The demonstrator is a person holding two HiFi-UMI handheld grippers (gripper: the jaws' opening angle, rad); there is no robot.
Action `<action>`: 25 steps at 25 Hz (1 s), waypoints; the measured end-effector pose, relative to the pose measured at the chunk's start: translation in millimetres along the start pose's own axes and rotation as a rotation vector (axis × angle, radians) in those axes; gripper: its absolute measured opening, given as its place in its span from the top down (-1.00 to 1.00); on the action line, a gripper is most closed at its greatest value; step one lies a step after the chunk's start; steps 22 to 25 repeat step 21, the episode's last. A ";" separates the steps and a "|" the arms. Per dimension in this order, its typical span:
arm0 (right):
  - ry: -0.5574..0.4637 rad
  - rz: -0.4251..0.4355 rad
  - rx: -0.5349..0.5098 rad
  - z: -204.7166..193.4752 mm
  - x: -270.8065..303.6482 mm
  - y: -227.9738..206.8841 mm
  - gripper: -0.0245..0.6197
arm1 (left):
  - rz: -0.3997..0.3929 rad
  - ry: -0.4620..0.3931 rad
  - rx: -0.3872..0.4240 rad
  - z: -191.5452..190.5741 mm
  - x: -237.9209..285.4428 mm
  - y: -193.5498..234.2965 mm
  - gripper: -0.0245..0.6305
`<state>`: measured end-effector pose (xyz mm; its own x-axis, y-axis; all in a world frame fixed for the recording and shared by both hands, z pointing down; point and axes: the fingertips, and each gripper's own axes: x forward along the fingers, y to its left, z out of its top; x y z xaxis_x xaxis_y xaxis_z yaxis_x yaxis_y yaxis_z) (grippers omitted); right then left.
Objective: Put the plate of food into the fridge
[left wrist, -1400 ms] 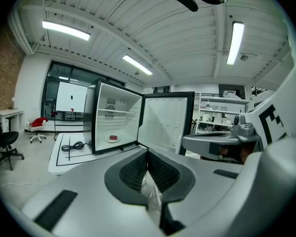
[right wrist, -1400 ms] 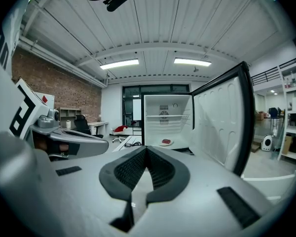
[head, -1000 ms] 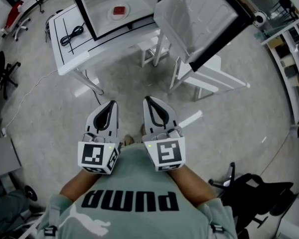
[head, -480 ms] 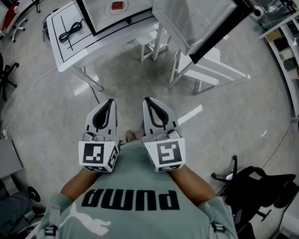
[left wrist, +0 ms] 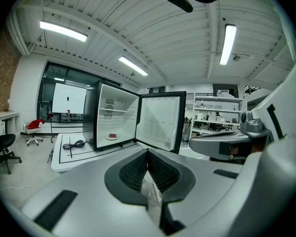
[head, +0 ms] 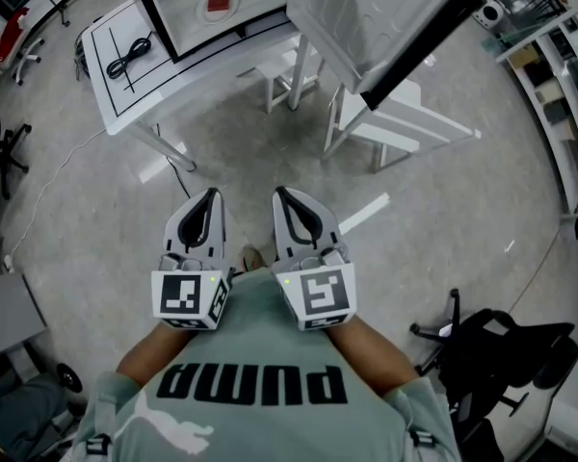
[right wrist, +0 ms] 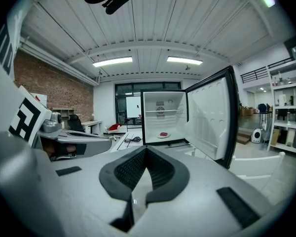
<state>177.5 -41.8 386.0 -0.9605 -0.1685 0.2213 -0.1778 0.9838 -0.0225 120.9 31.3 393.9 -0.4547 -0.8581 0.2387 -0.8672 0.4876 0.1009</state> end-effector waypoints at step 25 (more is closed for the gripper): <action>-0.019 0.007 0.007 5.7 -0.5 -1.0 0.91 | 0.003 -0.012 -0.002 4.4 1.0 -2.2 0.91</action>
